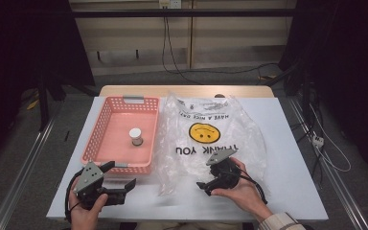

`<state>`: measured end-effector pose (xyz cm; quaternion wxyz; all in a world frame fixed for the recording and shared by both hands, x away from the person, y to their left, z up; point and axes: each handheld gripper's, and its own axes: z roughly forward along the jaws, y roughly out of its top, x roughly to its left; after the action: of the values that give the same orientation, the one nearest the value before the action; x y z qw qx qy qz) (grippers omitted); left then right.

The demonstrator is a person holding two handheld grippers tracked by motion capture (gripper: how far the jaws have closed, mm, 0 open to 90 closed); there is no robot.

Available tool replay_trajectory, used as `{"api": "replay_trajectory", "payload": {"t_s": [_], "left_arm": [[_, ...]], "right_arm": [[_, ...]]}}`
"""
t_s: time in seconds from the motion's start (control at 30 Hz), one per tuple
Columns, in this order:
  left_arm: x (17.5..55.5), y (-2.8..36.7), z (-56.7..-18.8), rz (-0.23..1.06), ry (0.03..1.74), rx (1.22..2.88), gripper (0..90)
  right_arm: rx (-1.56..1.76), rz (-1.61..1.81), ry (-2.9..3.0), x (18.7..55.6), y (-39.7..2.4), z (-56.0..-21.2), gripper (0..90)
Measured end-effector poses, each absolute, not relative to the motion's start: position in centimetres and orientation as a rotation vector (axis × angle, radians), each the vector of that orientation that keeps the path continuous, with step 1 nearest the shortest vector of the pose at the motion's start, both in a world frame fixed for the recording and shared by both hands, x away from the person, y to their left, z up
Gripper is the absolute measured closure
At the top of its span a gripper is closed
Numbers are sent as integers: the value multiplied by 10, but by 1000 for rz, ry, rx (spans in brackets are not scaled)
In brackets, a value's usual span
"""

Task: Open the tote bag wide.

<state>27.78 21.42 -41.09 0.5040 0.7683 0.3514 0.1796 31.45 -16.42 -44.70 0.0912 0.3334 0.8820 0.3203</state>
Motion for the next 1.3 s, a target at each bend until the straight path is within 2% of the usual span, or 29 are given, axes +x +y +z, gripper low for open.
{"api": "replay_trajectory", "payload": {"t_s": [0.07, 0.3, 0.33, 0.53, 0.6, 0.63, 0.67, 0.8, 1.03, 1.13, 1.3], "left_arm": [[278, 214, -411, 433, 844, 1853, 61], [279, 214, -410, 439, 846, 1855, 61], [278, 214, -410, 441, 844, 1856, 61], [278, 214, -410, 440, 836, 1856, 62], [279, 214, -411, 441, 836, 1860, 62], [279, 214, -411, 436, 841, 1857, 62], [279, 214, -411, 438, 840, 1860, 62], [279, 214, -411, 435, 840, 1859, 62], [279, 214, -411, 434, 837, 1863, 62], [279, 214, -411, 434, 838, 1862, 62], [280, 215, -411, 430, 841, 1853, 62]], "right_arm": [[985, 887, 2637, 316, -164, -453, 198], [1034, 874, 2664, 320, -166, -454, 235], [1051, 859, 2661, 322, -166, -453, 264], [1144, 851, 2639, 333, -177, -449, 589], [1177, 876, 2623, 335, -182, -449, 668], [1177, 876, 2623, 335, -182, -449, 668], [1211, 894, 2602, 336, -184, -450, 729], [1244, 914, 2578, 336, -188, -451, 781], [1234, 905, 2566, 336, -187, -452, 818], [1232, 898, 2551, 337, -188, -451, 900], [1244, 932, 2556, 336, -189, -450, 900]]}}
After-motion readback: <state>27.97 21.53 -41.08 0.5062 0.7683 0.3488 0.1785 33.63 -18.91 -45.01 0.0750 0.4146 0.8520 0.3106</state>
